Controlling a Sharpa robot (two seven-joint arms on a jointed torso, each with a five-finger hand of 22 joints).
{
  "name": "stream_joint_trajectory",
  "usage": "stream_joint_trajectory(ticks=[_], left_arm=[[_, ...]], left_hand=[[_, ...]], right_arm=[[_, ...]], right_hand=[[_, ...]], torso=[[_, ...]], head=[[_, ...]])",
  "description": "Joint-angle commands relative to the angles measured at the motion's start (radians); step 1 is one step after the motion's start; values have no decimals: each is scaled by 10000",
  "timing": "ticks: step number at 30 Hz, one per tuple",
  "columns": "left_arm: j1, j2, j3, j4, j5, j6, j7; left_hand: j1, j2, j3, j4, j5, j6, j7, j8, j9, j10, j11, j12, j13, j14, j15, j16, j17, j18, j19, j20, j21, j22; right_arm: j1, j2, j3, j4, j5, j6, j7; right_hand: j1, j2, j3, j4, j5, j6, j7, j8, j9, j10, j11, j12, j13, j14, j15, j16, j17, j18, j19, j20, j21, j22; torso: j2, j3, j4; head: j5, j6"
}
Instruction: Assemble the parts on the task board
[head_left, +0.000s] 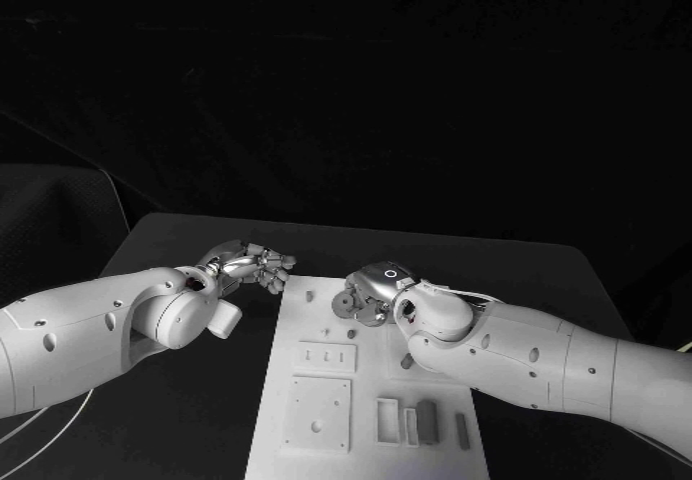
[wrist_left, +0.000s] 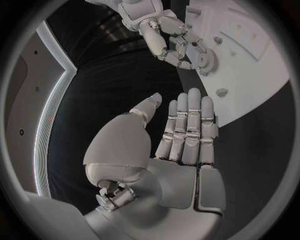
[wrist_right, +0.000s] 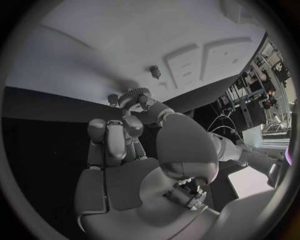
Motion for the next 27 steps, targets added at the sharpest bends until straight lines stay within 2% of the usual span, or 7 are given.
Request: stream_joint_trajectory(ticks=[1,3,13,18,23,27], left_arm=[[11,31,8,-3,27,71,74],[11,28,8,3,27,75,72],[11,36,8,-16,24,82,63],[11,44,8,-22,24,87,63],[11,68,8,-37,24,99,63],[10,80,8,-57,23,103,60]], left_hand=[[-40,-51,20,55,31,-57,-24,-63,-13,-82,7,-61,-12,55,-23,-53,10,109,89,-9,-61,-12],[-39,-51,20,55,31,-57,-24,-63,-13,-82,7,-62,-12,55,-23,-53,11,110,89,-9,-62,-12],[-39,-51,21,55,31,-56,-24,-65,-13,-82,8,-64,-12,55,-23,-56,13,110,89,-9,-63,-13],[-39,-52,22,55,31,-56,-23,-66,-13,-81,8,-64,-12,55,-23,-57,14,110,89,-9,-63,-13],[-39,-52,22,55,31,-55,-23,-66,-13,-81,8,-65,-12,55,-23,-58,15,110,89,-9,-64,-14],[-38,-52,23,55,31,-55,-23,-67,-13,-81,8,-66,-12,55,-23,-59,16,111,89,-9,-64,-14]], right_arm=[[3,41,-12,13,-550,-182,-210],[3,61,-35,-11,-792,-262,-241],[3,46,-50,-38,-960,-277,-296],[3,86,-115,-107,-996,-339,-289],[-1,155,-310,-314,-988,-473,-208],[-8,183,-374,-434,-954,-463,-170]], right_hand=[[48,-26,8,-48,-54,502,438,40,981,75,26,40,-9,60,5,37,-10,165,49,-6,1286,12],[53,-35,12,-50,-55,518,436,44,982,87,22,44,-9,72,3,42,-12,168,57,-6,1290,14],[89,-86,38,-59,-54,611,422,68,988,174,-2,66,-15,151,-11,71,-30,189,114,-8,1316,33],[91,-91,40,-59,-55,619,421,70,988,182,-4,68,-16,158,-12,73,-32,191,119,-8,1318,35],[95,-100,43,-61,-56,628,418,71,987,193,-7,70,-17,168,-14,77,-35,193,127,-8,1321,38],[101,-107,46,-64,-57,635,416,72,987,203,-10,72,-17,177,-15,79,-37,196,133,-8,1323,40]], torso=[[0,2,-1],[6,11,-7],[1,5,3],[7,7,-9],[4,6,9],[10,1,23]], head=[[4,2],[3,9],[-19,13],[-17,25],[-25,27],[-20,17]])
